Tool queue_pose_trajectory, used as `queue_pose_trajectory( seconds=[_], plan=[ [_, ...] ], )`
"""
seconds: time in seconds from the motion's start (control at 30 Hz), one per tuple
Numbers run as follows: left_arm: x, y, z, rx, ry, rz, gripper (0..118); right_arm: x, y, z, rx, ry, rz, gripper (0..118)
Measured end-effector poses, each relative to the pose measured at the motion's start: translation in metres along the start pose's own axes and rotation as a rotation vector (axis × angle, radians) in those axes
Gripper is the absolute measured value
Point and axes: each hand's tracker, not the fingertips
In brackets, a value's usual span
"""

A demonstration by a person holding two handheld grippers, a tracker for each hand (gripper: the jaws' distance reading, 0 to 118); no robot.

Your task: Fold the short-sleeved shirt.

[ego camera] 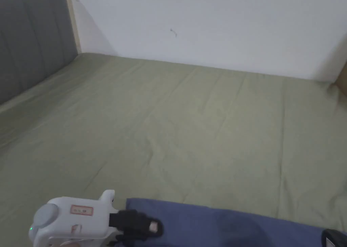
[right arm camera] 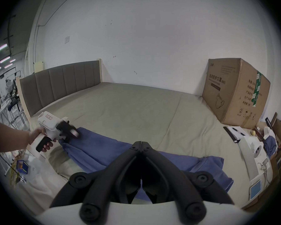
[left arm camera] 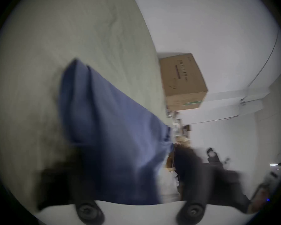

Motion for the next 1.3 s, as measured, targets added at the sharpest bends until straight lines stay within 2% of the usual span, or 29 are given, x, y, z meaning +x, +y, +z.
queue_pose_trajectory(
  seconds=[0.03, 0.1, 0.3, 0.43, 0.47, 0.53, 0.57, 0.67, 0.87, 0.9, 0.93, 1.0, 1.07, 1.23, 1.3],
  plan=[
    [-0.001, -0.005, -0.002, -0.018, 0.174, -0.029, 6, 0.001, -0.001, -0.001, -0.005, 0.005, -0.01, 0],
    [-0.004, -0.008, 0.003, -0.017, 0.029, 0.03, 6, 0.002, -0.004, -0.002, -0.013, 0.007, -0.019, 0],
    [0.041, 0.008, 0.037, -0.052, 0.306, -0.117, 6, 0.009, -0.009, 0.004, -0.008, 0.027, -0.056, 0],
    [0.072, 0.012, 0.066, 0.009, 0.626, -0.169, 6, 0.018, -0.012, 0.018, 0.022, 0.04, -0.089, 0],
    [0.083, 0.011, 0.068, 0.021, 0.751, -0.196, 6, 0.022, -0.013, 0.022, 0.027, 0.039, -0.097, 0],
    [0.108, 0.003, 0.059, 0.014, 0.958, -0.307, 6, 0.03, -0.016, 0.029, 0.036, 0.035, -0.112, 0],
    [0.12, 0.0, 0.049, -0.008, 1.002, -0.376, 6, 0.034, -0.019, 0.033, 0.042, 0.03, -0.12, 0],
    [0.16, -0.012, 0.012, -0.051, 0.993, -0.476, 6, 0.045, -0.026, 0.042, 0.043, 0.015, -0.138, 0],
    [0.213, -0.02, -0.09, -0.183, 0.604, -0.409, 8, 0.063, -0.036, 0.055, 0.036, -0.013, -0.182, 0],
    [0.22, -0.023, -0.105, -0.212, 0.572, -0.413, 18, 0.065, -0.037, 0.056, 0.036, -0.019, -0.187, 0],
    [0.228, -0.027, -0.123, -0.245, 0.536, -0.427, 42, 0.068, -0.038, 0.058, 0.036, -0.024, -0.195, 0],
    [0.237, -0.034, -0.145, -0.253, 0.463, -0.436, 118, 0.075, -0.038, 0.061, 0.039, -0.012, -0.214, 0],
    [0.241, -0.036, -0.146, -0.221, 0.438, -0.481, 110, 0.078, -0.038, 0.063, 0.043, -0.015, -0.219, 0],
    [0.229, -0.033, -0.113, -0.166, 0.554, -0.466, 109, 0.083, -0.037, 0.059, 0.057, -0.016, -0.216, 0],
    [0.218, -0.033, -0.093, -0.117, 0.571, -0.433, 101, 0.084, -0.037, 0.055, 0.058, -0.006, -0.223, 0]
  ],
)
